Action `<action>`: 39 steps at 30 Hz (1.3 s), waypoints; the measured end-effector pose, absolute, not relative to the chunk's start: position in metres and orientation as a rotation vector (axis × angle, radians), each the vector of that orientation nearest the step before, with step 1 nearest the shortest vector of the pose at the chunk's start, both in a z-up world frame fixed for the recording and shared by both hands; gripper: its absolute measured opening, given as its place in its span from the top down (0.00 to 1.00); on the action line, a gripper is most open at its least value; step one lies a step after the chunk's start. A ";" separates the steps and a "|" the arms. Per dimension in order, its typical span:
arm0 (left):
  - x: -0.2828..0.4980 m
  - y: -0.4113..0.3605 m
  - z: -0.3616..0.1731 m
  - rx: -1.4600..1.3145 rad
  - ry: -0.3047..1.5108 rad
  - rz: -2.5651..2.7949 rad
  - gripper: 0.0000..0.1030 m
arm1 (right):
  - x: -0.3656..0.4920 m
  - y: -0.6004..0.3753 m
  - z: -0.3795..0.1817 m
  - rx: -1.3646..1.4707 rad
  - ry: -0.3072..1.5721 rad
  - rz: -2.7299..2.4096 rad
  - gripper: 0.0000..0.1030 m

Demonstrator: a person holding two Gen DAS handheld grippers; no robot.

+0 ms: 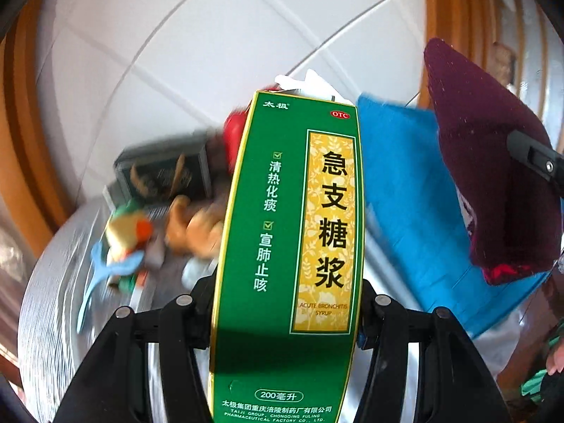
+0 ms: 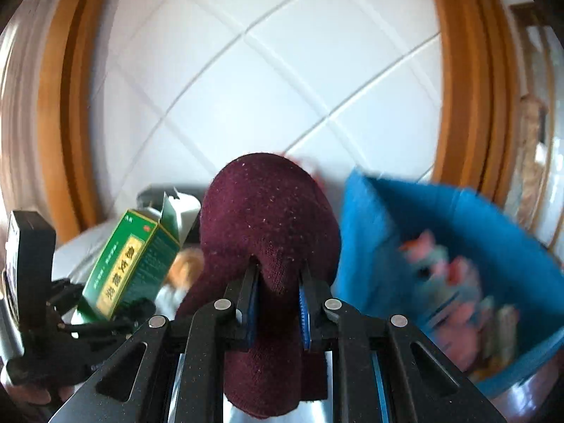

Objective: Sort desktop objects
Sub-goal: 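Lift the green box with left tool while right tool lifts the maroon cloth, then lower both held items into the blue bin and open both tools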

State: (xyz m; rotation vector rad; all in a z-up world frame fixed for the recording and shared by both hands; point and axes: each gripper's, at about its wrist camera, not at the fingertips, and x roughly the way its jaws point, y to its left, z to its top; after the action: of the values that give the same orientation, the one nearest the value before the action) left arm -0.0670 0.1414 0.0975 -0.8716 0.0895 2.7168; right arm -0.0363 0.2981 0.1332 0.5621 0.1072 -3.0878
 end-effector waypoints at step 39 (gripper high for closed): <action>-0.075 0.500 0.159 -0.783 0.316 2.511 0.10 | -0.045 0.634 0.123 0.866 0.225 -3.378 0.00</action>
State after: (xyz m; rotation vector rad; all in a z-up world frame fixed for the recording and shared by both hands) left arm -0.0748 0.5004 0.1590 -0.7827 0.3158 2.5113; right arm -0.0446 0.6336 0.1228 0.8664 0.2251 -3.3781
